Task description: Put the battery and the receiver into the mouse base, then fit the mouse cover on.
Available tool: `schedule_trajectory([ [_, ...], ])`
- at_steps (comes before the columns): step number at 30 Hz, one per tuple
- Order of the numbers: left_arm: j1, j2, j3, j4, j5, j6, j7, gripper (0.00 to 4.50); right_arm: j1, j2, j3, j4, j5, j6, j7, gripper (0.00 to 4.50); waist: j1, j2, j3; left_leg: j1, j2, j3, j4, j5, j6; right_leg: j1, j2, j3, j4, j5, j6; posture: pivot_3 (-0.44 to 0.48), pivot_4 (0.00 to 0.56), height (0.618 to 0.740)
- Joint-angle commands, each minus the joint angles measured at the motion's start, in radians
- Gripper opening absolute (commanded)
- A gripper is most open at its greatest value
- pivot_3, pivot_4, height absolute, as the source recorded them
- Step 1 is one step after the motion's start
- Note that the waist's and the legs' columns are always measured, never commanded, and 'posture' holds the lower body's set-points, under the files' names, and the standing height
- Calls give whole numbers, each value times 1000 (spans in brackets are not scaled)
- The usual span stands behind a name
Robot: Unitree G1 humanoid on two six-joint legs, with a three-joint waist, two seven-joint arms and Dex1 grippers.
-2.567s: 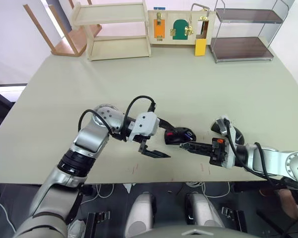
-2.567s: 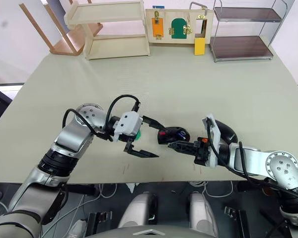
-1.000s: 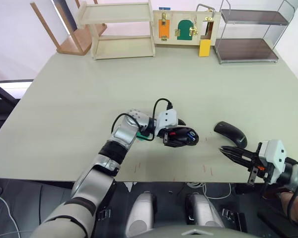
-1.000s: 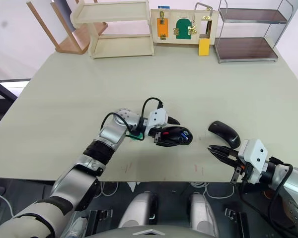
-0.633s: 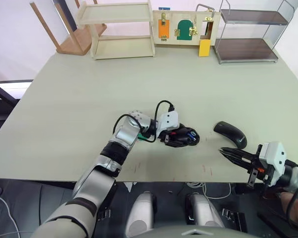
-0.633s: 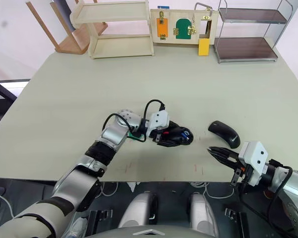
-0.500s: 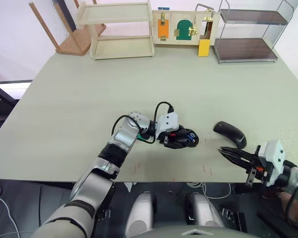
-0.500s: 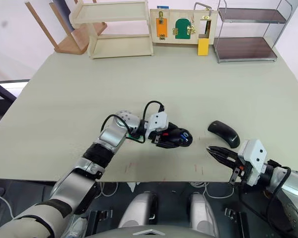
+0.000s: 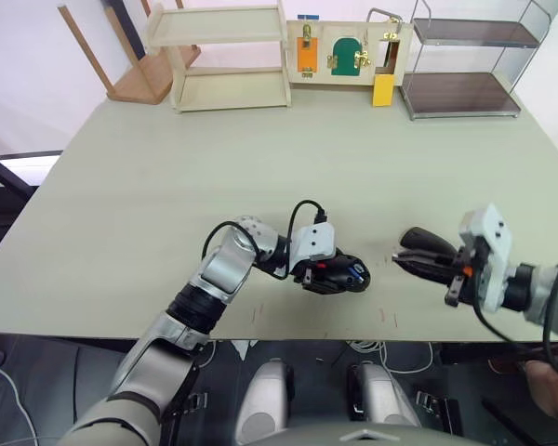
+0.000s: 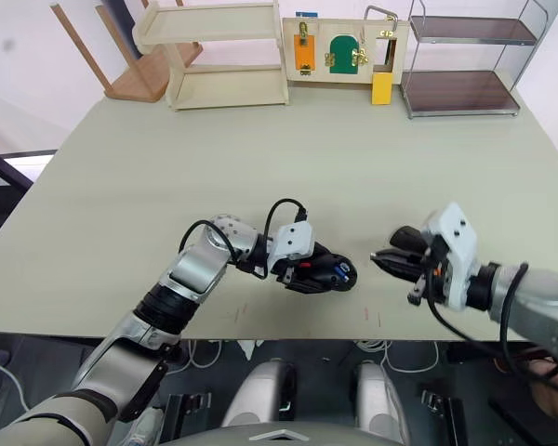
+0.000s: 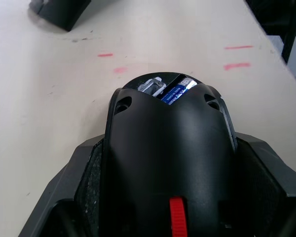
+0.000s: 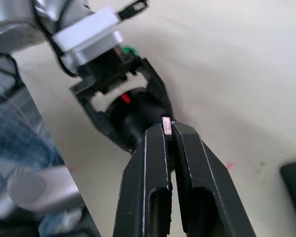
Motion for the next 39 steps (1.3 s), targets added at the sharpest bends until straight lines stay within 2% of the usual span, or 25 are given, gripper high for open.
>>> schedule_trajectory([
  [1,5,-7,-17,-54,-7,25,23,3023,-199,-63,82,99,222,164,-121,0,2,0,0,0,0,0,0,0,0,0,0,0,0,0,0,0,150,740],
  [7,-6,-25,-32,-48,-4,57,51,3023,-628,-77,363,325,439,408,-282,0,-3,2,1,0,0,0,-1,0,0,-1,0,1,-1,0,0,0,150,740],
  [14,-36,-38,-52,-20,2,74,66,3023,-933,5,626,558,482,551,-342,0,0,2,1,-3,0,0,-2,0,0,-3,-2,0,-2,0,0,0,150,740],
  [29,-65,-41,-73,4,14,107,73,3023,-1219,137,1061,767,454,552,-339,0,-1,2,0,-7,0,0,-2,0,0,-7,-1,-3,-2,2,3,0,150,740],
  [33,-74,-41,-89,4,17,125,69,3023,-1260,168,1137,810,441,552,-331,0,0,3,0,-10,0,0,0,0,0,-8,-1,-5,-2,2,4,0,150,740],
  [39,-81,-41,-97,10,24,139,74,3023,-1276,215,1176,850,407,552,-334,0,0,3,0,-15,0,-1,2,0,0,-11,-1,-7,-1,3,4,0,150,740],
])
